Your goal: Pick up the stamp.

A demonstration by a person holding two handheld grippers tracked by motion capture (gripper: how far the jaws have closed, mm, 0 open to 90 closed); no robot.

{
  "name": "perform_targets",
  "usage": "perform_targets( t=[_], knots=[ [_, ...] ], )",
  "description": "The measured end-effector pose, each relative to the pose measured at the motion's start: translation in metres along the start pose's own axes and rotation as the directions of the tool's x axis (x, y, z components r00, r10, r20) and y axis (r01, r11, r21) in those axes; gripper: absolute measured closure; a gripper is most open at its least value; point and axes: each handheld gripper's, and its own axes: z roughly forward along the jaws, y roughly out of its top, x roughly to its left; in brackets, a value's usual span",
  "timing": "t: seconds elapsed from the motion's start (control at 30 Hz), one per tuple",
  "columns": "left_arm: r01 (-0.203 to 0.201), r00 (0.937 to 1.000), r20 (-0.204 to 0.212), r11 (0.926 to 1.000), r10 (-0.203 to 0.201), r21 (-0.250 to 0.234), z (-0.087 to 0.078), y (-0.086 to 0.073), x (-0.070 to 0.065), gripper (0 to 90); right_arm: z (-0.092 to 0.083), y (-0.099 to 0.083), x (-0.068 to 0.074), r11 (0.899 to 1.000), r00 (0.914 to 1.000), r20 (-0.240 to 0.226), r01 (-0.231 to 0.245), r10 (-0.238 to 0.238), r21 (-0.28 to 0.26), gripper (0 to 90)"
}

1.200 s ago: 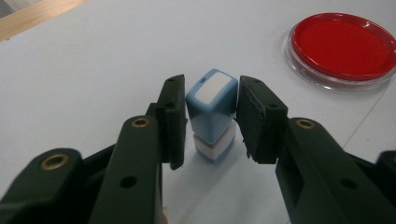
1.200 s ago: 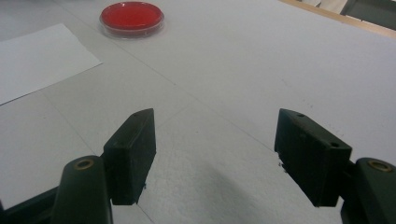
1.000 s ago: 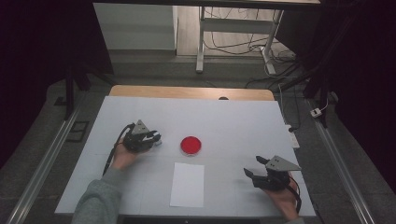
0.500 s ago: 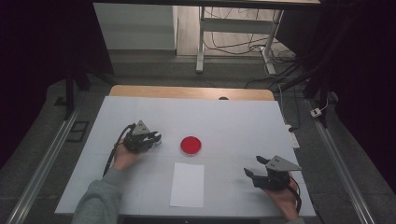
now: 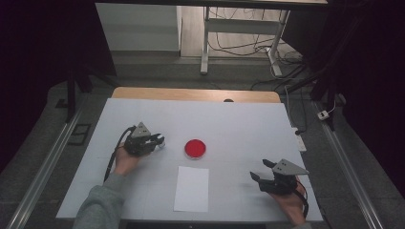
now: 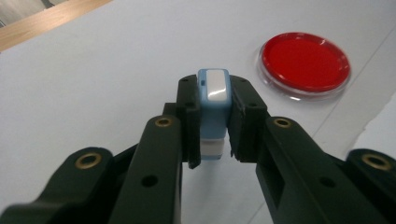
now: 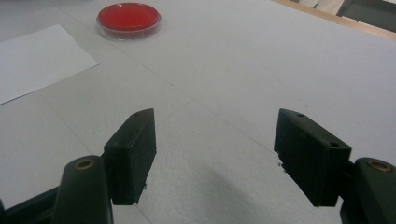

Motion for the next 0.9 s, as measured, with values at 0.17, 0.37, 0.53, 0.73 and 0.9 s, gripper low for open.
perform_targets(
  t=[0.17, 0.37, 0.53, 0.73, 0.9],
  knots=[
    [0.014, 0.9999, 0.005, 0.9995, -0.014, -0.03, -0.01, 0.005, -0.006, 75.9, 0.0, 0.0, 0.0, 1.0, 1.0, -0.001, 0.001, -0.001, -0.003, 29.3],
    [0.024, 0.9997, 0.012, 0.9986, -0.023, -0.048, -0.019, 0.007, -0.011, 75.9, 0.0, 0.0, 0.0, 1.0, 1.0, -0.001, 0.003, -0.003, -0.006, 29.3],
    [0.033, 0.9993, 0.017, 0.9972, -0.032, -0.067, -0.028, 0.009, -0.014, 75.9, 0.0, 0.0, 0.0, 1.0, 1.0, -0.001, 0.005, -0.005, -0.007, 29.3],
    [0.03, 0.9993, 0.024, 0.996, -0.028, -0.084, -0.032, 0.009, -0.018, 75.8, 0.0, 0.0, 0.0, 1.0, 1.0, 0.001, 0.004, -0.004, -0.007, 29.4],
    [0.052, 0.998, 0.041, 0.9926, -0.048, -0.11, -0.04, 0.01, -0.02, 75.8, 0.0, 0.0, 0.0, 1.0, 1.0, 0.0, 0.003, -0.003, -0.01, 29.4]
  ],
)
